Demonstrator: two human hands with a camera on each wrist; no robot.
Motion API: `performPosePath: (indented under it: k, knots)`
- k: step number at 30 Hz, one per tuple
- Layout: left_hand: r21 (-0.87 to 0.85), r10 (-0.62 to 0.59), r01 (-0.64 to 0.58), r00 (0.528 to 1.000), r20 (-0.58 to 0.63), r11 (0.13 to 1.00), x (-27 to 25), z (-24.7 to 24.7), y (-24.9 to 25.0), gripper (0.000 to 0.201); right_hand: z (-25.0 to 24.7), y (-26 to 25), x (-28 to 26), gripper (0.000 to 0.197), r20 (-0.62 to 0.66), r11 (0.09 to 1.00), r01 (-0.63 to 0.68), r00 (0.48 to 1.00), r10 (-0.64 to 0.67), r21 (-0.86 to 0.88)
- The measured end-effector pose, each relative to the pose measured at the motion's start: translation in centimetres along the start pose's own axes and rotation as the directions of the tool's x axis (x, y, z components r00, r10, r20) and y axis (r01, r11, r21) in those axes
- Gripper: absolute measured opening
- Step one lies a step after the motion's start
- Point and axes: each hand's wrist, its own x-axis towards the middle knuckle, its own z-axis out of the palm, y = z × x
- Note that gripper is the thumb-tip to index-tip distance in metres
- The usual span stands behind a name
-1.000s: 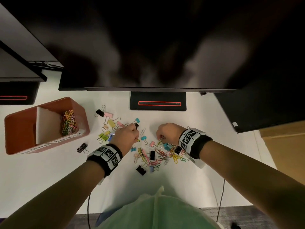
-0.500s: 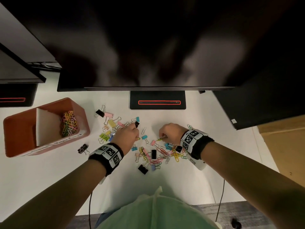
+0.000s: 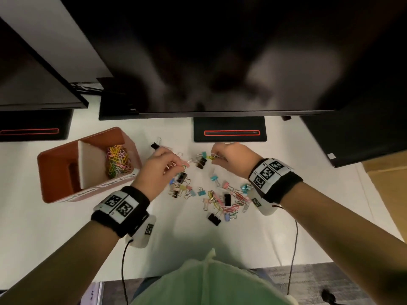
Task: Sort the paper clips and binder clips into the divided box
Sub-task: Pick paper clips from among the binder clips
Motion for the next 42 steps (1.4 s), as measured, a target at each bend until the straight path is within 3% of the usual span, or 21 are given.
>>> performPosePath:
  k: [4,8,11,13,15,18,22,26,31,34,39,42]
  knots:
    - [-0.010,-0.104,0.104,0.983,-0.151,0.995,-2.6,-6.8,-2.4,0.003,0.2,-7.4,3.7,0.023,-0.063,0.987,0.157,0.986,-0.155,0.030]
    - [-0.006,-0.251,0.261,0.923,-0.293,0.965,-4.0,-11.3,-6.5,0.012,1.4,-16.1,8.5,0.023,-0.081,0.961,0.221,0.974,-0.210,0.168]
    - [-0.195,-0.391,0.355,0.898,-0.202,0.914,-4.1,-12.3,-9.0,0.014,3.0,-20.0,11.3,0.035,-0.078,0.955,0.182,0.983,-0.168,0.236]
    - [-0.172,-0.409,0.384,0.902,-0.142,0.907,-4.1,-12.3,-9.8,0.013,3.5,-20.5,11.8,0.043,-0.075,0.964,0.131,0.990,-0.117,0.230]
    - [-0.134,-0.378,0.359,0.912,-0.160,0.924,-4.3,-12.5,-10.0,0.024,3.4,-19.5,11.2,0.039,-0.110,0.948,0.107,0.991,-0.077,0.299]
    - [-0.095,-0.226,0.212,0.956,-0.185,0.973,-4.9,-12.4,-9.0,0.025,3.1,-15.7,9.0,0.028,-0.173,0.937,0.046,0.985,0.016,0.348]
    - [-0.110,-0.069,0.059,0.994,-0.087,0.992,-4.9,-10.0,-6.8,0.019,3.0,-8.0,5.4,0.024,-0.207,0.975,-0.110,0.967,0.150,0.193]
    - [-0.084,0.077,-0.070,0.994,0.080,0.994,-3.5,-5.0,-4.4,0.015,3.6,-1.3,2.5,0.027,-0.117,0.967,-0.253,0.960,0.254,0.020]
    - [-0.029,0.096,-0.092,0.945,0.313,0.995,-1.7,2.6,-2.0,0.017,4.4,1.8,2.7,0.031,0.058,0.986,-0.155,0.986,0.159,-0.056]
    - [0.102,0.066,-0.116,0.915,0.398,0.988,-0.8,6.0,-1.0,0.023,4.3,2.1,3.4,0.022,0.136,0.993,-0.089,0.986,0.099,-0.081]
    - [0.350,0.035,-0.188,0.915,0.401,0.918,0.4,8.8,-0.7,0.028,4.1,3.2,3.8,0.016,0.226,0.981,0.047,0.974,-0.003,-0.188]
    - [0.368,0.002,-0.146,0.931,0.365,0.918,0.9,9.0,-0.8,0.025,3.9,4.3,3.6,0.018,0.247,0.988,0.024,0.969,0.014,-0.153]
